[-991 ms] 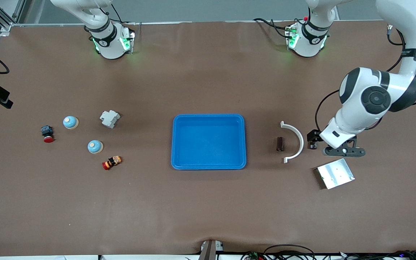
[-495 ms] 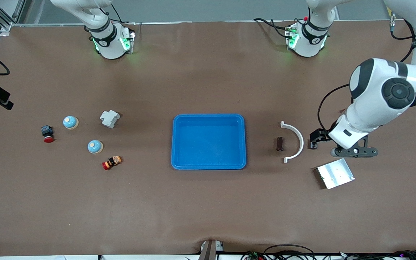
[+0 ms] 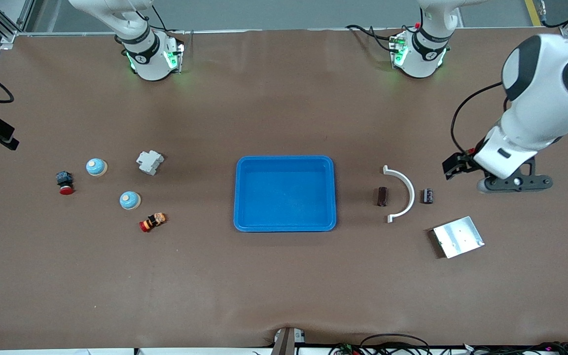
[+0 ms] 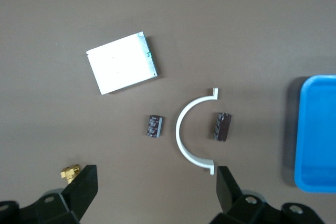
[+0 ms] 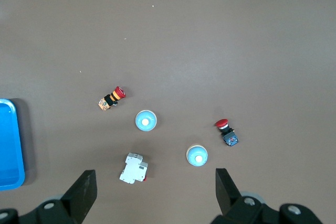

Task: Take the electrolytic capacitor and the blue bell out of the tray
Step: 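Open the left gripper and lift it away from the short capacitor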

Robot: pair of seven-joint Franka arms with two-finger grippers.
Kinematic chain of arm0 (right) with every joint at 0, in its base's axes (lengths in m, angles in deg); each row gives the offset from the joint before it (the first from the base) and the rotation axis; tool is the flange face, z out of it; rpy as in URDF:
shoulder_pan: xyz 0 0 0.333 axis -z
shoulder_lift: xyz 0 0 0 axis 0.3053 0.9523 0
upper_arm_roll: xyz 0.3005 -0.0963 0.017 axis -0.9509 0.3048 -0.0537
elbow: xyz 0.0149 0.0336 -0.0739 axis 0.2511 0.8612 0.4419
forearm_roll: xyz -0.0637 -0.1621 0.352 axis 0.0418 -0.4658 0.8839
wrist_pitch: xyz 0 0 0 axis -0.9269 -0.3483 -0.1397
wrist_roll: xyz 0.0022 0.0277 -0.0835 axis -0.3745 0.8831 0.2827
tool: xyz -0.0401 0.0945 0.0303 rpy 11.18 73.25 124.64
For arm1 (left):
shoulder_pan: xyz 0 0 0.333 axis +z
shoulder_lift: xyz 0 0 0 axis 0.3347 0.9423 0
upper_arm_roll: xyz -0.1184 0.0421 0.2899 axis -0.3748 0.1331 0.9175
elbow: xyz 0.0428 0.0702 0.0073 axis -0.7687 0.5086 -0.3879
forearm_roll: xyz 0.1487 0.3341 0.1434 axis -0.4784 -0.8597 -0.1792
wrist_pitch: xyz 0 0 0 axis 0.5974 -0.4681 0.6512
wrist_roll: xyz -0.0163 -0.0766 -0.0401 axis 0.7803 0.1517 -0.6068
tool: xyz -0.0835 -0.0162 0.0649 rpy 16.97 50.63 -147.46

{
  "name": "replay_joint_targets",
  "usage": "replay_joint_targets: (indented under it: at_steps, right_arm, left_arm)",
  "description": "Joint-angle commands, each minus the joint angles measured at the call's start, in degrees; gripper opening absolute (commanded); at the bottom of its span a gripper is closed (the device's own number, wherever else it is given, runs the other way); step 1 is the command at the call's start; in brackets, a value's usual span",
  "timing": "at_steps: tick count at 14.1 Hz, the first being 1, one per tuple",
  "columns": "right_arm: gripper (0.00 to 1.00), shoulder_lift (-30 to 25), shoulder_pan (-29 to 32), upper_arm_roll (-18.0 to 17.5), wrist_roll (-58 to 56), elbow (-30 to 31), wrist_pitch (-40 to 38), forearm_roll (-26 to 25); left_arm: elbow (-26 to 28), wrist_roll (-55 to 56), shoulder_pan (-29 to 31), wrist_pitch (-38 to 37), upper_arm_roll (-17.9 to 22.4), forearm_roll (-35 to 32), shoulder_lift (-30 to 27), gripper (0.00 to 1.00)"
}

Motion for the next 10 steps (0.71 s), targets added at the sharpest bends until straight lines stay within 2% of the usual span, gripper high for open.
replay_joint_targets:
  at_steps: [1,4,7,8,10]
  right_arm:
    - [1.0,0.63,0.86,-0.5,0.5,-1.45,-0.65,1.05]
    - [1.0,0.63,0.77,-0.5,0.5,-1.45,-0.65,1.13]
    - [1.0,0.63,0.94,-0.5,0.5,-1.45,-0.65,1.66]
    - [1.0,0.63,0.94,-0.5,0.5,-1.45,-0.65,1.66]
    - [1.0,0.63,0.86,-0.5,0.5,-1.45,-0.74,1.75]
  left_arm:
    - [0.8,-3.51,-0.97,-2.23,2.0,1.79,-3.39,1.0]
    - [0.45,-3.59,-2.1,-4.51,3.4,2.05,-6.55,1.0]
    - [-4.1,-3.59,-3.6,-9.95,4.2,2.49,-7.09,1.0]
    - [-5.77,-3.59,-5.26,-11.36,5.68,3.1,-6.91,1.0]
    - [-8.24,-3.68,-10.17,-13.12,11.47,3.89,-6.56,1.0]
